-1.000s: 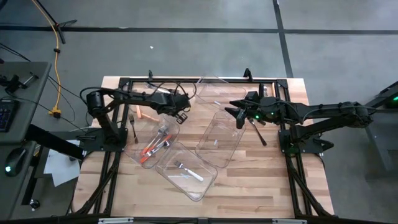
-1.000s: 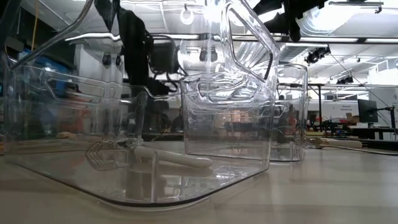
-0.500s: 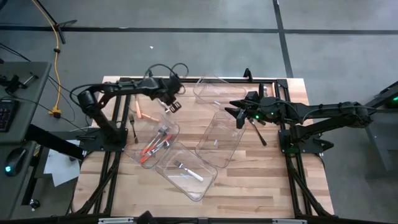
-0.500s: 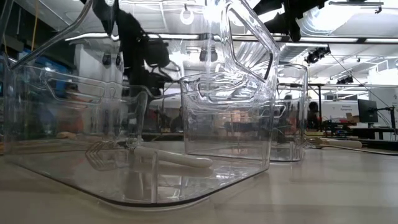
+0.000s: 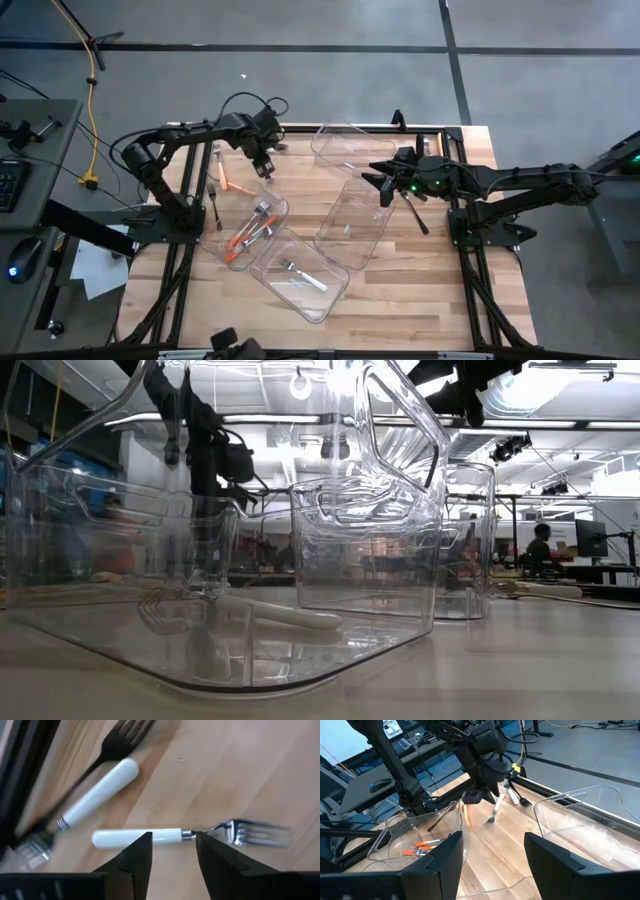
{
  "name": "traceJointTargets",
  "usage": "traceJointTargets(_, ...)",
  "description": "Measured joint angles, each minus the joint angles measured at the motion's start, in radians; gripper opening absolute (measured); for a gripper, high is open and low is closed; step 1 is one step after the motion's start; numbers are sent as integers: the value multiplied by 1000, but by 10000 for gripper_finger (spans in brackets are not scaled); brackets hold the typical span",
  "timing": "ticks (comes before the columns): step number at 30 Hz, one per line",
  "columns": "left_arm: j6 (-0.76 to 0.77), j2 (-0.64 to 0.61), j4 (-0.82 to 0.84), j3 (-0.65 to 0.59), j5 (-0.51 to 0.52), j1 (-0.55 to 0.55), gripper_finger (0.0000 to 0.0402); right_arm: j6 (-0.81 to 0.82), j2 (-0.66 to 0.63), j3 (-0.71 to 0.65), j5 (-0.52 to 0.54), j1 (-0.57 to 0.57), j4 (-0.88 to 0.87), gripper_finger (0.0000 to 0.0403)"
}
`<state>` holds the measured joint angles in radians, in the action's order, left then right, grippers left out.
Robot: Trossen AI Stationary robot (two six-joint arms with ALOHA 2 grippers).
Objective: Sort silverware by color (type)
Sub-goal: Put the white fork into the bottom transparent bin
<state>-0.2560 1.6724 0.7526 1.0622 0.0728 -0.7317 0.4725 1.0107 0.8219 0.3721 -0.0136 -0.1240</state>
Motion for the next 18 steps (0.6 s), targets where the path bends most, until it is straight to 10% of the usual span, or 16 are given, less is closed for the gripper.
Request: traceJointTargets(18, -880, 37, -32, 0, 11, 5, 141, 25, 0, 0, 0, 0, -8, 195)
